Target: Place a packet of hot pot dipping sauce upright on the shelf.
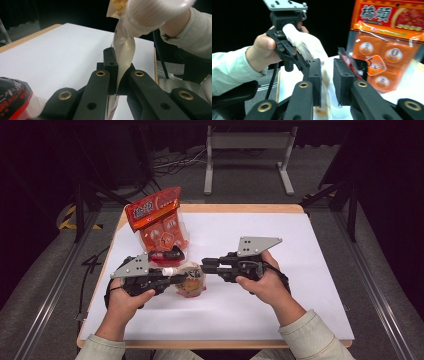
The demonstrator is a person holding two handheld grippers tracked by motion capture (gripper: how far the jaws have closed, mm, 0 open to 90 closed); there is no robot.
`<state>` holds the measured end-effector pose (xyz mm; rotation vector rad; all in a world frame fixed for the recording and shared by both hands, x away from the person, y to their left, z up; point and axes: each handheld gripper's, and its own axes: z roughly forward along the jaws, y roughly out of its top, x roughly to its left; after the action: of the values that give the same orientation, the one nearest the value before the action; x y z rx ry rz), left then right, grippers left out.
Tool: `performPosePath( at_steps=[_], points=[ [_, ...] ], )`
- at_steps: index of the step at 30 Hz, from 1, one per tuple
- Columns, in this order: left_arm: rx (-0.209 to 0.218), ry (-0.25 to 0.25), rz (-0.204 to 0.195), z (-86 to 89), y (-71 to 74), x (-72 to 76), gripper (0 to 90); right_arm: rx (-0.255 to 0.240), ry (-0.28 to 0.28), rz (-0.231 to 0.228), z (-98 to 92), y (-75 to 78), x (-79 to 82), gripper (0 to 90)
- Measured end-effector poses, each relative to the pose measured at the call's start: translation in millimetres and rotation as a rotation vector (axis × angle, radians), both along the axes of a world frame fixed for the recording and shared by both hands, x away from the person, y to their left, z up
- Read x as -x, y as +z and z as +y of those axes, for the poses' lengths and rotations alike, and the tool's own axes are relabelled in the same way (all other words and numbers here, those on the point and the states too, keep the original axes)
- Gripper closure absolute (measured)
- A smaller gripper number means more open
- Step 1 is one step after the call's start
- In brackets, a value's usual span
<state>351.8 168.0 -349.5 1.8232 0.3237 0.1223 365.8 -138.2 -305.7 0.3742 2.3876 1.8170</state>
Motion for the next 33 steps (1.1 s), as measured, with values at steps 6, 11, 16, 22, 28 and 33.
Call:
performPosePath(
  at_steps=[6, 11, 16, 22, 28, 33],
  points=[
    [-0.003, 0.018, -0.006, 7.2, 5.0, -2.3, 89.2, 0.030, -0.105, -0.012, -24.3, 1.0, -0.6, 76.8],
    [-0.001, 0.031, -0.004, 12.1, 8.1, -4.1, 89.2, 0.030, -0.180, -0.014, -48.1, -0.1, 0.3, 73.1],
    [0.014, 0.056, -0.022, 14.9, 9.4, -5.0, 89.2, 0.044, -0.233, -0.004, -67.8, -6.0, 2.1, 70.6],
    [0.013, 0.086, -0.021, 16.1, 12.7, -5.9, 89.3, 0.059, -0.309, 0.027, -99.3, -17.0, 4.8, 70.3],
    [0.006, 0.124, -0.011, 23.4, 17.4, -8.4, 89.2, 0.055, -0.362, 0.035, -124.0, -20.8, 5.2, 68.3],
    [-0.018, 0.168, -0.009, 29.2, 24.3, -11.2, 89.2, 0.083, -0.418, 0.015, -139.0, -23.0, 5.0, 66.1]
  ],
)
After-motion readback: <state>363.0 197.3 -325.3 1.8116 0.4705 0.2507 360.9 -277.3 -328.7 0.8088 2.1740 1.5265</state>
